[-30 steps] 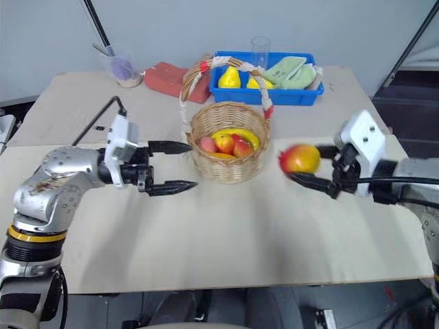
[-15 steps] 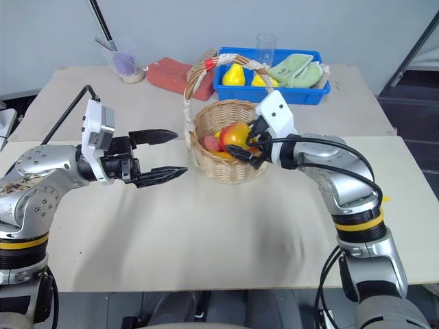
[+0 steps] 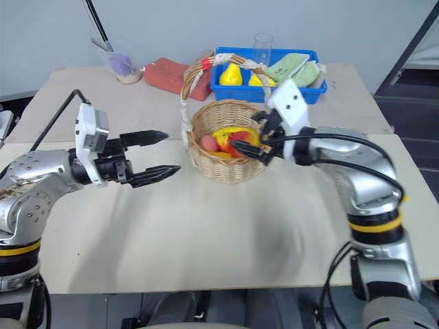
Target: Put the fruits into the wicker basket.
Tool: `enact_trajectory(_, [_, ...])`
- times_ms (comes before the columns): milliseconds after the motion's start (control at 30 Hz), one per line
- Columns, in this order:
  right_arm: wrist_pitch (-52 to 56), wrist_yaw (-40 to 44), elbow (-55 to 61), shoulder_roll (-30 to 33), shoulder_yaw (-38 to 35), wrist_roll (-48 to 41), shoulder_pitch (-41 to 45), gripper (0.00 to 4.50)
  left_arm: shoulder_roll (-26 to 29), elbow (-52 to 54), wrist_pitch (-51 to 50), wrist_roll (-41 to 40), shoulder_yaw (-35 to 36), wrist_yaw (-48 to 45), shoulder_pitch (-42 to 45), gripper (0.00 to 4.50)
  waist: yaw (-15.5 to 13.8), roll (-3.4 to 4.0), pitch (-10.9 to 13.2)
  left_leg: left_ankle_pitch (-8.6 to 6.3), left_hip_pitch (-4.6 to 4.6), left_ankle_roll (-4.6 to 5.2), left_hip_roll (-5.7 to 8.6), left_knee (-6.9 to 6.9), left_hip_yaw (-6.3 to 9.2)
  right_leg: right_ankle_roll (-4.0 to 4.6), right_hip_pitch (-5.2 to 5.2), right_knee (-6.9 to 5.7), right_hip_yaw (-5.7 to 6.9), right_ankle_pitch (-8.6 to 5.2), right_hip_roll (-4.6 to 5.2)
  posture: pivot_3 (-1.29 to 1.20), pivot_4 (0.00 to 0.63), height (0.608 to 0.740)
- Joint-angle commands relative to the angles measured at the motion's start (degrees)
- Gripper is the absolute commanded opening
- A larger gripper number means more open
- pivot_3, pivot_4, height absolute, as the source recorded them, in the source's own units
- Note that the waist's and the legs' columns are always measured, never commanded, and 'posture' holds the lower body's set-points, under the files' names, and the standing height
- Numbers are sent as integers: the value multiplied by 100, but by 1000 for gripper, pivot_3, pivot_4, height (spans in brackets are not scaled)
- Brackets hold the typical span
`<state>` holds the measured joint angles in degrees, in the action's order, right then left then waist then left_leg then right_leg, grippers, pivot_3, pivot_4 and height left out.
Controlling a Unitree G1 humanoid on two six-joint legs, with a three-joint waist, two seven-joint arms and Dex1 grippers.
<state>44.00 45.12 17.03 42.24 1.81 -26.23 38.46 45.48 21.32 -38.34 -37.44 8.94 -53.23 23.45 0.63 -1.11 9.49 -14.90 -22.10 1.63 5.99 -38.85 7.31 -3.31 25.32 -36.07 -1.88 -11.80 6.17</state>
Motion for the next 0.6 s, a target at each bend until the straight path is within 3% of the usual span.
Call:
enact_trajectory(33, [-78, 942, 624, 907, -870, -483, -465, 4430, 609, 11, 323, 603, 468, 51, -519, 4500, -1, 0, 0, 0, -1, 1, -1, 3, 0, 0, 1, 2, 0, 0, 0, 0, 150, 740])
enact_trajectory(200, [-430, 1996, 326, 2140, -1781, -557, -1342, 4430, 1285, -266, 854, 1095, 1227, -318, -1566, 4500, 5, 3, 2, -8, 13, 13, -7, 10, -16, 0, -10, 15, -4, 0, 0, 0, 150, 740])
enact_trajectory(300, [-877, 2391, -55, 2628, -2085, -249, -1877, 4430, 1377, -445, 1020, 1054, 1667, -525, -1944, 4500, -3, 4, 2, -9, 28, 13, -17, 10, -30, 1, -22, 17, -5, 0, 0, 0, 150, 740])
enact_trajectory(600, [-1570, 2676, -565, 2816, -2148, 43, -2302, 4430, 1435, -684, 1146, 1111, 1746, -585, -2031, 4500, -3, 5, 3, -8, 37, 11, -41, 6, -63, 9, -25, 14, -13, 8, -5, 0, 150, 740])
